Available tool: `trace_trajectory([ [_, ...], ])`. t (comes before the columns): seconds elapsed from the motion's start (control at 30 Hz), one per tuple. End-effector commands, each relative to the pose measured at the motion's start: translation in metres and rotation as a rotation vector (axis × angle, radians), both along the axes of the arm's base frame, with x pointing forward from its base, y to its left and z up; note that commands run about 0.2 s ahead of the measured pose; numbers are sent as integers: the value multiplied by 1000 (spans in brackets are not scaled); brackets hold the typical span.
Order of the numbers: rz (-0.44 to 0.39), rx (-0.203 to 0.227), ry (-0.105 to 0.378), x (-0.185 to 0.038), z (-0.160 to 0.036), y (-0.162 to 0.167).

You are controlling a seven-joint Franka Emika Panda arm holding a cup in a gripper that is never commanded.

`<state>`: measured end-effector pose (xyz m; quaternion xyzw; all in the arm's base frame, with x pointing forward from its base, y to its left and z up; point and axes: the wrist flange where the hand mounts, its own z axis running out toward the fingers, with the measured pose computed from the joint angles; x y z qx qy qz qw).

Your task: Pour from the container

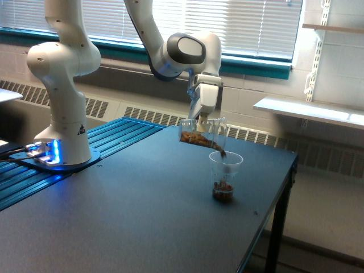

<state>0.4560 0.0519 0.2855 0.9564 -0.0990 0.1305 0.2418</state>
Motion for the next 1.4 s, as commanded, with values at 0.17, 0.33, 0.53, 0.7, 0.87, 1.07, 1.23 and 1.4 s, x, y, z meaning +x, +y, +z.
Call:
trace_trajectory([
  [0.17,33,-30,10,6,5,9],
  [0.33,43,-36,16,8,5,13],
  [0.53,55,-46,30,9,3,17],
  [0.7,60,-58,39,10,2,18],
  [0.87,60,-67,45,12,2,17],
  [1.07,57,-75,50,12,1,16],
  [1.23,56,-80,56,12,1,16],
  [1.4,60,-80,63,13,0,17],
])
